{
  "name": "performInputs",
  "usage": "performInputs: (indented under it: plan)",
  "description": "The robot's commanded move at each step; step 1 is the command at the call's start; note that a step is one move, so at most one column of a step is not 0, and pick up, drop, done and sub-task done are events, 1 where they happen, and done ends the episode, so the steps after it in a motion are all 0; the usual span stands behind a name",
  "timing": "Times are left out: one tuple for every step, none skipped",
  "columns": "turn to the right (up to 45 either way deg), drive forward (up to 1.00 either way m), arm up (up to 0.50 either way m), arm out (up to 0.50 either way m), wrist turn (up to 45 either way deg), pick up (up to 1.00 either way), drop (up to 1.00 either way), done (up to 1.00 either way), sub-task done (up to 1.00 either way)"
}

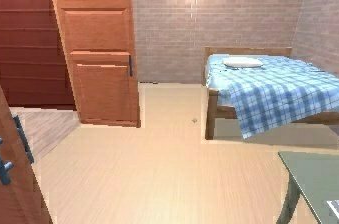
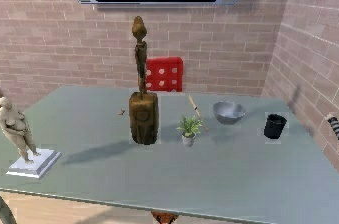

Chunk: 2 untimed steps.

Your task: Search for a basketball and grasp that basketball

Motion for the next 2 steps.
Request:
performInputs:
  plan:
    - [0.0,0.00,0.10,0.00,0.0,0.00,0.00,0.00,0.00]
    - [0.0,0.00,0.00,0.00,0.0,0.00,0.00,1.00,0.00]
